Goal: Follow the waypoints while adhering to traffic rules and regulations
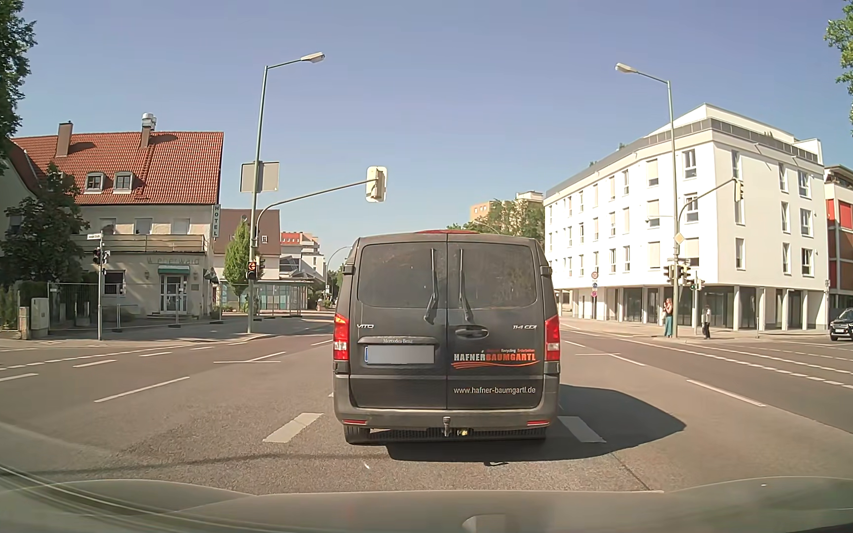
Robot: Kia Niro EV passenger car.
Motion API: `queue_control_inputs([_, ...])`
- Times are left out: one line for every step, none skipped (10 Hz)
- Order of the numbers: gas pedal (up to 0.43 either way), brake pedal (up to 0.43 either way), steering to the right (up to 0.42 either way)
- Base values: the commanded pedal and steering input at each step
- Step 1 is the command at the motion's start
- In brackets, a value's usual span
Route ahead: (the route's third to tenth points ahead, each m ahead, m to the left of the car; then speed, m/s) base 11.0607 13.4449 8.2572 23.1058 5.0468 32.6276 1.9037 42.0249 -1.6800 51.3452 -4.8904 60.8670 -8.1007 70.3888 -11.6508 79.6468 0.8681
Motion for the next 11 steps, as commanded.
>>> queue_control_inputs([0.0,0.128,0.024])
queue_control_inputs([0.0,0.134,0.024])
queue_control_inputs([0.0,0.14,0.024])
queue_control_inputs([0.0,0.152,0.026])
queue_control_inputs([0.0,0.159,0.027])
queue_control_inputs([0.0,0.098,0.028])
queue_control_inputs([0.0,0.037,0.028])
queue_control_inputs([0.0,0.0,0.028])
queue_control_inputs([0.0,0.0,0.028])
queue_control_inputs([0.0,0.0,0.028])
queue_control_inputs([0.0,0.0,0.028])
